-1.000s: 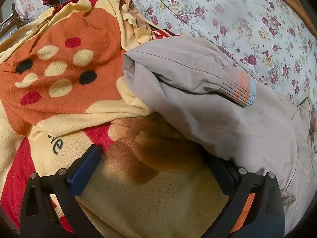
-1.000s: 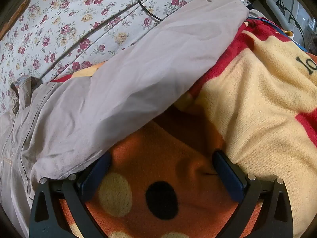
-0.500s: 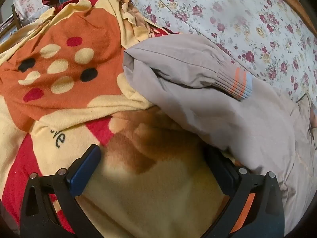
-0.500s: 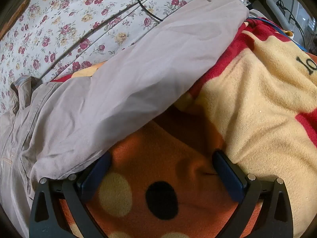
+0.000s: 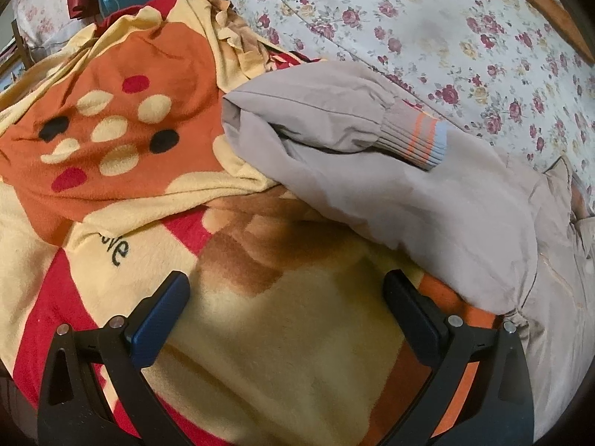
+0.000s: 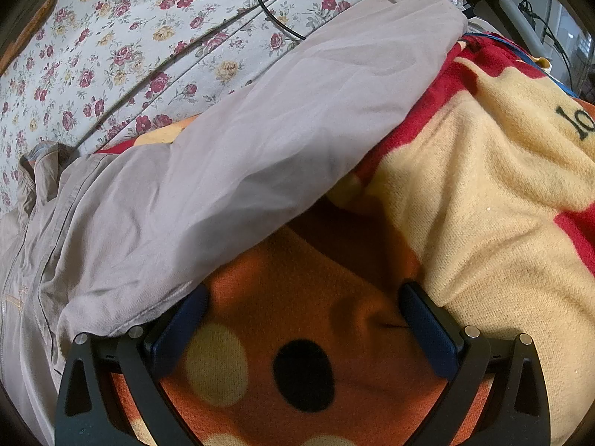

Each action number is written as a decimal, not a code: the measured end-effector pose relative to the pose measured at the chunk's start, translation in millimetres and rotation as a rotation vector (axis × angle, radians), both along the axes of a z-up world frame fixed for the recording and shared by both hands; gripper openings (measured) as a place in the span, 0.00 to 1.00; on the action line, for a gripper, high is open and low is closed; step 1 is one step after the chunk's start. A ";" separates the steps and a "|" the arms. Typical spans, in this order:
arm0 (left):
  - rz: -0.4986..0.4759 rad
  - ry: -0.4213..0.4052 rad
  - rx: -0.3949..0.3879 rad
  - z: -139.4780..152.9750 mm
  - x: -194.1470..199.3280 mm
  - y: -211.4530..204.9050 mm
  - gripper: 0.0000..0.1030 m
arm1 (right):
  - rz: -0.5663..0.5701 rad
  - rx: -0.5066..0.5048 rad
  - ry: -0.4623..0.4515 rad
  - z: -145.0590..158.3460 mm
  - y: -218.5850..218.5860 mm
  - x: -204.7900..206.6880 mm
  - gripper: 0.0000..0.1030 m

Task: Fold large clothes
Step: 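Move both tools over the beige jacket lying on the blanket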

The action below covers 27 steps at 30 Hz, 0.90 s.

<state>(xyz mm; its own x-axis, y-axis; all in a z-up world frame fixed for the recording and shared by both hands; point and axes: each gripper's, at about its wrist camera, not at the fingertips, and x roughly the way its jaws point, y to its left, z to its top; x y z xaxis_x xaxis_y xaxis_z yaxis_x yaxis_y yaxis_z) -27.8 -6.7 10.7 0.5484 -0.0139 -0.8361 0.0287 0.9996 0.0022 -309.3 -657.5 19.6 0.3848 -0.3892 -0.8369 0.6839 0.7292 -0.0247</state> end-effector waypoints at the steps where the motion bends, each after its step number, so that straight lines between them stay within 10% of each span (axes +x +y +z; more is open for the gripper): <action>1: -0.001 -0.002 0.001 0.6 -0.8 -0.5 1.00 | 0.001 -0.002 -0.002 -0.4 0.0 -0.2 0.99; 13: -0.123 -0.097 0.049 22.9 -25.0 -18.0 1.00 | 0.011 0.188 0.012 40.0 23.1 -35.9 0.95; 21: -0.189 -0.114 -0.004 36.2 -39.6 -20.2 1.00 | 0.019 0.328 -0.225 170.2 68.0 -118.1 0.97; 27: -0.206 -0.143 -0.027 50.7 -54.0 -17.3 1.00 | 0.135 0.253 -0.260 245.2 115.8 -122.1 0.99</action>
<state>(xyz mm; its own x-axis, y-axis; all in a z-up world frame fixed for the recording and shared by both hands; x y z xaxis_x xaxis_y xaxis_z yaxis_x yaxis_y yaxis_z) -81.8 -24.0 61.4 0.6443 -0.1595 -0.7480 0.2335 0.9723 -0.0062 -431.4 -541.7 264.8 0.6304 -0.1145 -0.7678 0.5409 0.7742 0.3287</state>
